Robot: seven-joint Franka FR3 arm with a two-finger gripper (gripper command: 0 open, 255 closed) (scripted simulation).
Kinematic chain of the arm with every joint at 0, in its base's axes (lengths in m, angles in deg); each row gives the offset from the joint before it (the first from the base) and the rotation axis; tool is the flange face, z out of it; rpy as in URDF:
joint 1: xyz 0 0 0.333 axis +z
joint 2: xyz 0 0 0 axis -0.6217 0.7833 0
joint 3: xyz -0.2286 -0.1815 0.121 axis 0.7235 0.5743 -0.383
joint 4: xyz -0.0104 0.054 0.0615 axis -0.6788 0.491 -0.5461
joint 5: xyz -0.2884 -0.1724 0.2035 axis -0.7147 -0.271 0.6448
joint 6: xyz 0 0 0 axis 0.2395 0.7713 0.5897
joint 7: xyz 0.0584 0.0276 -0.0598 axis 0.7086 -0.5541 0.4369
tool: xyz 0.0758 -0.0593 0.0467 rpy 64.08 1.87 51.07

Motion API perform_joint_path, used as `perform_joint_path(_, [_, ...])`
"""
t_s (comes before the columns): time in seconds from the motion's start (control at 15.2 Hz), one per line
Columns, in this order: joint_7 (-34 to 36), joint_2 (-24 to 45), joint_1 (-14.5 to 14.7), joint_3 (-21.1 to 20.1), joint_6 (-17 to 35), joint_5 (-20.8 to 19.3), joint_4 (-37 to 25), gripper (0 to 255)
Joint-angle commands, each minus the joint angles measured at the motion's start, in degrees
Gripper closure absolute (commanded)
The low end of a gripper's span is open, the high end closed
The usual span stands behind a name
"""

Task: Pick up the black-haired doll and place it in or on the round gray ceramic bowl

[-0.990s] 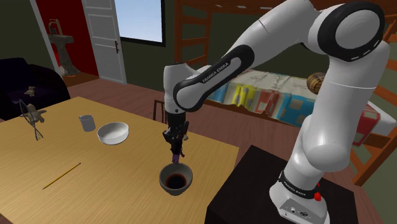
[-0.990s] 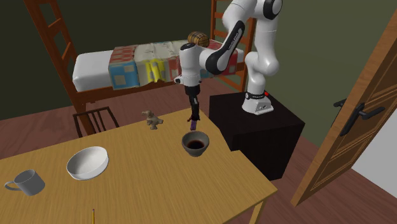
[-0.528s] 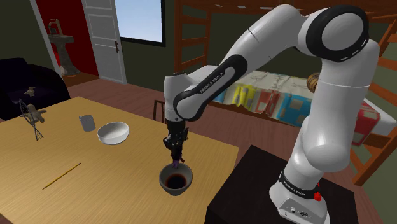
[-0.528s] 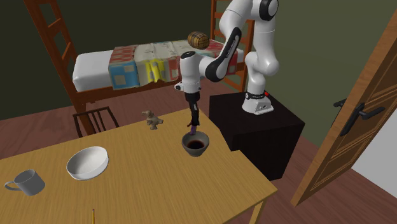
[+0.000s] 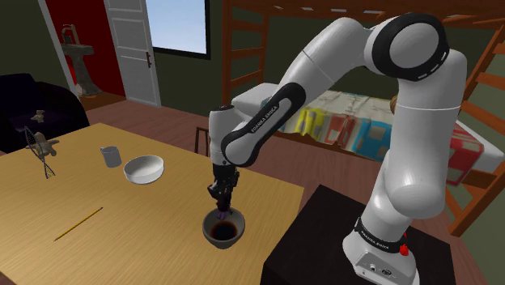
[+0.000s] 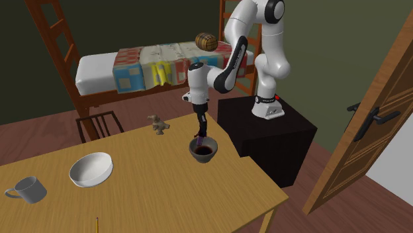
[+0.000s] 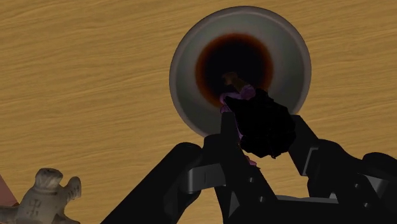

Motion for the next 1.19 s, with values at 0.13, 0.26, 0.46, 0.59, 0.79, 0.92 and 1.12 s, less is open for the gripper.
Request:
perform_joint_path(0.13, [0.1,0.4,0.0,0.0,0.5,-0.1,0.1,255])
perform_joint_path(0.26, [0.1,0.4,0.0,0.0,0.5,-0.1,0.1,255])
perform_joint_path(0.46, [0.1,0.4,0.0,0.0,0.5,-0.1,0.1,0])
perform_joint_path(0.59, [0.1,0.4,0.0,0.0,0.5,-0.1,0.1,0])
perform_joint_path(0.79, [-0.2,-1.2,-0.1,-0.1,-1.4,0.3,-0.3,0])
perform_joint_path(0.92, [-0.8,-4.1,-0.4,-0.3,-5.1,1.1,-1.1,0])
perform_joint_path(1.12, [-1.0,-5.1,-0.5,-0.3,-6.6,1.4,-1.6,0])
